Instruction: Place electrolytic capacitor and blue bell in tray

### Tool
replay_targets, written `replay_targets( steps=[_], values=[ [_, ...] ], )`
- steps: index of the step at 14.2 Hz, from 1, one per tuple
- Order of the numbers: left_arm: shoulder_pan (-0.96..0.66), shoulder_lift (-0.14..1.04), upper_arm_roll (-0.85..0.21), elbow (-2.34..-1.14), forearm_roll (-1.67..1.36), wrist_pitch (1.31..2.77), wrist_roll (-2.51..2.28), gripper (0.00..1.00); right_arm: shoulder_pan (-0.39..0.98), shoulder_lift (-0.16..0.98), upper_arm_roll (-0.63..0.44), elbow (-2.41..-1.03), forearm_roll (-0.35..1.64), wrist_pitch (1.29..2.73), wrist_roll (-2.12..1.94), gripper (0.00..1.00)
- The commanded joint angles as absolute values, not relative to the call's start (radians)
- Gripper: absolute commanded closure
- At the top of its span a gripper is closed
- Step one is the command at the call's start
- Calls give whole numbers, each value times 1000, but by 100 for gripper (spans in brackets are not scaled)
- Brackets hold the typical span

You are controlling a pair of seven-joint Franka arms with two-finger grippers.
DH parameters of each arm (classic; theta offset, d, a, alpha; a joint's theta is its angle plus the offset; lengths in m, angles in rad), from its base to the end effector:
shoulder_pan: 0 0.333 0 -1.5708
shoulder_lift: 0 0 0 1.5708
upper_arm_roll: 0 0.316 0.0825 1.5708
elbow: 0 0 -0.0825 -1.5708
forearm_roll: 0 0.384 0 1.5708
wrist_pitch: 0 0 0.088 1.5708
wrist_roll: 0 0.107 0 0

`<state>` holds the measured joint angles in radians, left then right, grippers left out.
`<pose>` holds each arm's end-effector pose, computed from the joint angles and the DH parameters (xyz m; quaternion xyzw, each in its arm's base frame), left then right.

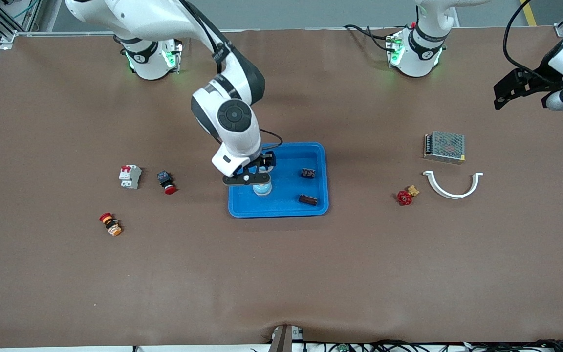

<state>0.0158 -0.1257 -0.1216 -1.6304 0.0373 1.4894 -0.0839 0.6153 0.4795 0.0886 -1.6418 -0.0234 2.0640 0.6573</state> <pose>0.5037 -0.0537 0.6558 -0.9996 0.0090 0.0056 0.0269 0.5167 0.4283 0.3339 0.9993 0.0247 -0.0280 0.0093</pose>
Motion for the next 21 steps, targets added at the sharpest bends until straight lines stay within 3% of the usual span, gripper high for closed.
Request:
replay_targets(
  steps=[1,9,15,21],
  values=[
    [-53,-163,-46,-1669,18,1511,-48,0,609,370,91,-1667,-28,1964,666,0],
    [-58,-141,-46,-1663,-9,1523,-44,0,528,102,89,-1667,-23,1622,577,0],
    [-58,-141,-44,-1661,-12,1522,-63,0,405,-43,83,-1666,-26,1480,430,0],
    [-52,-149,-44,-1658,-5,1516,-67,0,184,-97,83,-1661,-38,1463,230,0]
  ],
)
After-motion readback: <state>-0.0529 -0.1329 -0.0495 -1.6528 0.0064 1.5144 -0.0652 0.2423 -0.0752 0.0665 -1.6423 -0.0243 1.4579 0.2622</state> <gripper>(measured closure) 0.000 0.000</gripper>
